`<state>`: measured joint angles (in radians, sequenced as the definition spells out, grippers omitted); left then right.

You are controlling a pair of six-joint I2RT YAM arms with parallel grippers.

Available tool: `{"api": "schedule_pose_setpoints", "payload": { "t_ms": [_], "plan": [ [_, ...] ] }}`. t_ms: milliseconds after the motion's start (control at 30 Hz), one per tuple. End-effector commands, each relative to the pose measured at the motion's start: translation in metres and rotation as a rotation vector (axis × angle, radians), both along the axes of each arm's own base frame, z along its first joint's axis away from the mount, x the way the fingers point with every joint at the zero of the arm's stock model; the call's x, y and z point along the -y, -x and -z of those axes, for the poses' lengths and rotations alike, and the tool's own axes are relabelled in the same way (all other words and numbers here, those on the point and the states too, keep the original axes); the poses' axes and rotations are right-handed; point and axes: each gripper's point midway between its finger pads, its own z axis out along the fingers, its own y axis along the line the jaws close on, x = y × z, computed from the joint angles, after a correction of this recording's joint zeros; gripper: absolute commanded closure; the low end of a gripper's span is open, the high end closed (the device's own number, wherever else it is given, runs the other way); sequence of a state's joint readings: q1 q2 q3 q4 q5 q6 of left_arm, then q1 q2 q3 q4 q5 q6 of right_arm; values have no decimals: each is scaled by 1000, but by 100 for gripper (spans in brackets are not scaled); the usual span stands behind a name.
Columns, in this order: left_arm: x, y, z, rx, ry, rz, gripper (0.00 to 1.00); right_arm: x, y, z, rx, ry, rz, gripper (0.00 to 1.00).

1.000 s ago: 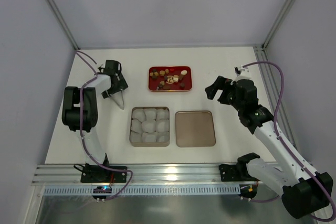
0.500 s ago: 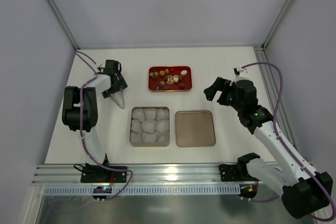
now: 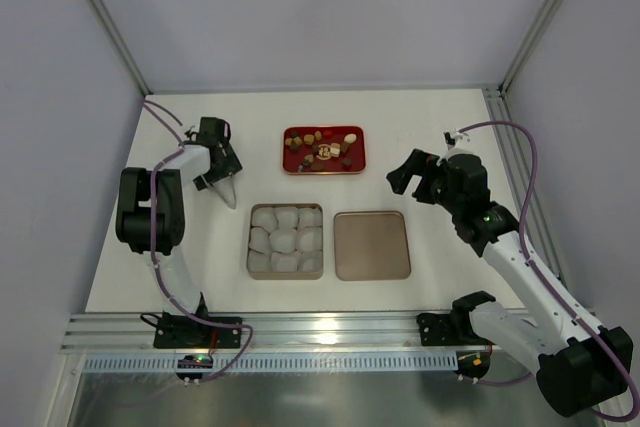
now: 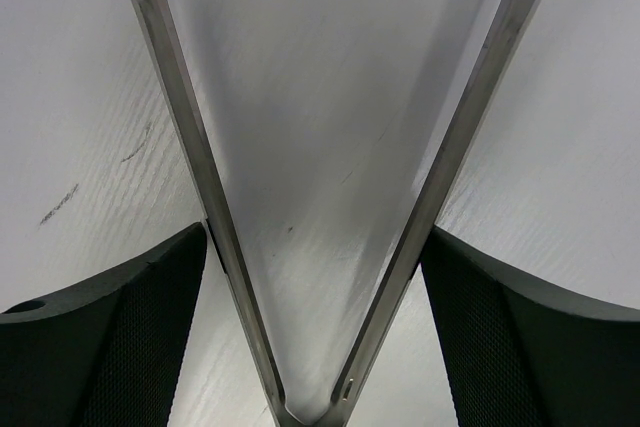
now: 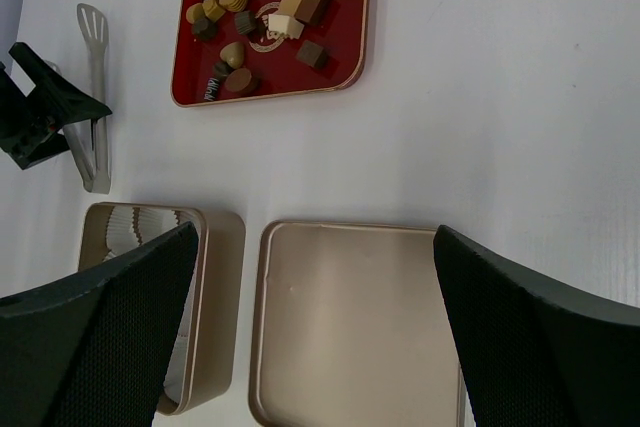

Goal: Pack the chocolate

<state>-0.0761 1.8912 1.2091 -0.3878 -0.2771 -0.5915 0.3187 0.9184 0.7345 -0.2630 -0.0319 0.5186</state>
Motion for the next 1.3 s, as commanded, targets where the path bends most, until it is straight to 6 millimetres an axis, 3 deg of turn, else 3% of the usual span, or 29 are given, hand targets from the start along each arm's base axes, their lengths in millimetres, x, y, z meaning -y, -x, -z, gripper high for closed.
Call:
{"api": "schedule_pose_setpoints", "payload": {
  "t_ms": [0, 167, 300, 400, 533, 667, 867, 967, 1067, 1267],
  "plan": [
    [7, 22, 19, -95, 47, -2, 16, -2, 0, -5, 17, -22, -2, 0],
    [10, 23, 21, -105, 48, 5, 20, -1, 0, -4, 14, -25, 1, 0],
    [13, 25, 13, -100, 63, 10, 38, -4, 0, -4, 13, -34, -5, 0],
    [14, 20, -6, -70, 64, 16, 47, -5, -1, -3, 10, -37, -12, 0],
    [10, 20, -42, -33, 45, 28, 46, -6, -2, -5, 14, -39, -14, 0],
    [7, 21, -93, 43, 27, 38, 44, -8, -3, -6, 15, -42, -20, 0],
    [8, 34, -137, 97, 33, 64, 43, -8, -5, -6, 12, -40, -19, 0],
    [9, 40, -149, 104, 40, 77, 43, -8, -5, -5, 10, -44, -17, 0],
    [16, 43, -167, 135, 61, 104, 43, -9, -5, -5, 7, -49, -18, 0],
    [50, 43, -202, 175, 94, 211, 45, -8, -7, -5, 2, -39, -14, 0]
  ]
}}
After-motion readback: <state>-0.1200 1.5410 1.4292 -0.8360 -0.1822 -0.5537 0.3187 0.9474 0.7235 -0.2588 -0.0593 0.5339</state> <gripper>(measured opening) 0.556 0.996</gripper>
